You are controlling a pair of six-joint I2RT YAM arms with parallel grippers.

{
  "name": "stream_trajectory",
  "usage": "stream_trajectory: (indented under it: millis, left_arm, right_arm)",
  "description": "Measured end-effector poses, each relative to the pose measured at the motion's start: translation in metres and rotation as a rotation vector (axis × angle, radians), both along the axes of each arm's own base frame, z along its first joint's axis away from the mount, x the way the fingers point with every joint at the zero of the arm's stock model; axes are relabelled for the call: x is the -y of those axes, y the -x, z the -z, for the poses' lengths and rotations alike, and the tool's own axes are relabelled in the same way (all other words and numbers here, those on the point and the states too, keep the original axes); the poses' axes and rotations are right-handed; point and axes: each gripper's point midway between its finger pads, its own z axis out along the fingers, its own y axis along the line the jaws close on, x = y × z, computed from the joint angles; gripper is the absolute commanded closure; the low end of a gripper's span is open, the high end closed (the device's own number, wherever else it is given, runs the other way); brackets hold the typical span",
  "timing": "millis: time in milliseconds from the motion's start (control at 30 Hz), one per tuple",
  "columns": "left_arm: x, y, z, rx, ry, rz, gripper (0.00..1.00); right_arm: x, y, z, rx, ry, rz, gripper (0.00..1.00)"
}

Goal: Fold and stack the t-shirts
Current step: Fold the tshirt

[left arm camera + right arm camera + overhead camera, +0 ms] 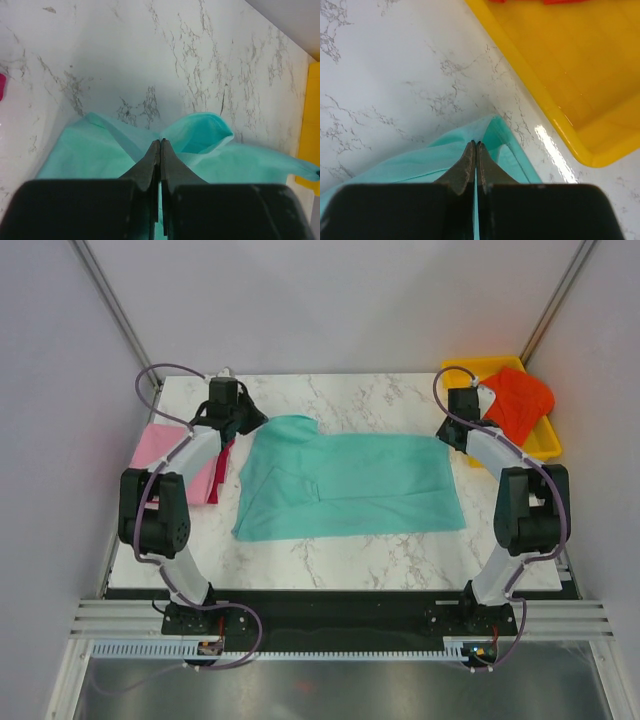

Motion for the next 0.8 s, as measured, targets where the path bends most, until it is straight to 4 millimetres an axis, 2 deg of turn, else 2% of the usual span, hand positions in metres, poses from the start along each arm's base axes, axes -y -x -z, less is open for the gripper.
stream_trajectory:
  millis: [200, 400, 567, 800]
  left_arm:
    - [0.002, 0.036, -0.003, 0.010, 0.002, 0.017, 0.98]
    - [0.006, 0.078, 0.002, 0.002, -0.001, 0.042, 0.98]
    - [0.013, 0.109, -0.006, 0.034, -0.003, 0.061, 0.98]
    - [0.004, 0.135, -0.019, 0.084, -0.013, 0.030, 0.98]
  right_arm:
    - [0.000, 0.022, -0.007, 0.006, -0.007, -0.007, 1.00]
    - [0.001, 0.046, 0.002, -0.023, -0.007, -0.008, 1.00]
    - [0.001, 0.059, 0.008, -0.042, -0.006, -0.008, 1.00]
    - [0.003, 0.073, 0.007, -0.043, -0.003, -0.004, 1.00]
